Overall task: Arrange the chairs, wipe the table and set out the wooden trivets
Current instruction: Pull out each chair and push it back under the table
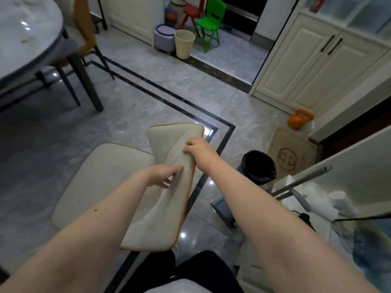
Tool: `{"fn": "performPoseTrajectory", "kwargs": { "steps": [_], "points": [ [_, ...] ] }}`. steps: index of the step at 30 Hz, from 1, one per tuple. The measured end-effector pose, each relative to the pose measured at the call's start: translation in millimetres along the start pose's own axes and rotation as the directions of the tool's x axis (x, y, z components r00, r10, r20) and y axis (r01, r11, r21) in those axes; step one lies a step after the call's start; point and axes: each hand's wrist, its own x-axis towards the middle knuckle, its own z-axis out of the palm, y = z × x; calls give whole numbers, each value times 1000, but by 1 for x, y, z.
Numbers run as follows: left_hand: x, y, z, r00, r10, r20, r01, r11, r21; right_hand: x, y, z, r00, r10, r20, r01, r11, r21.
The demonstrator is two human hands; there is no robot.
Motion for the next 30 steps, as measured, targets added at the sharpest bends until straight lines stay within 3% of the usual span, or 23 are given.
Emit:
{"fn": "performPoseTrajectory", "kwargs": {
  "steps": [2, 5, 11, 15, 19, 22, 25, 27, 30],
  "points": [
    [-3, -3, -1, 999, -26, 39, 26, 1000, -14, 11, 1, -6, 993, -49, 112, 59, 994, -94],
    [-11, -6, -3, 993, -53, 109, 55, 998, -18, 23, 0, -14, 942, -169, 290, 264, 908, -326],
    [-18, -17, 18, 994, -29, 108, 43, 991, -130, 28, 4, -11, 852, -325, 411, 495, 757, -426],
    [-27, -16, 40, 1000, 6, -23, -10, 983, -183, 36, 11, -11, 787, -418, 454, 610, 639, -469],
    [-31, -2, 60, 970, -17, -243, 2, 998, -61, 43, 15, -6, 714, -528, 461, 700, 533, -475],
    [-26, 4, 75, 909, -47, -415, 65, 997, 29, 46, 16, -8, 663, -554, 504, 748, 472, -466],
    [-17, 2, 90, 800, 5, -600, 107, 983, 151, 45, 13, -11, 637, -556, 533, 768, 395, -505],
    [-14, 0, 91, 750, 67, -658, 126, 962, 242, 47, 10, -11, 639, -551, 537, 764, 370, -529],
    [-16, 1, 78, 740, 141, -658, 124, 933, 339, 52, 1, -13, 658, -547, 517, 745, 375, -552]
  ]
}}
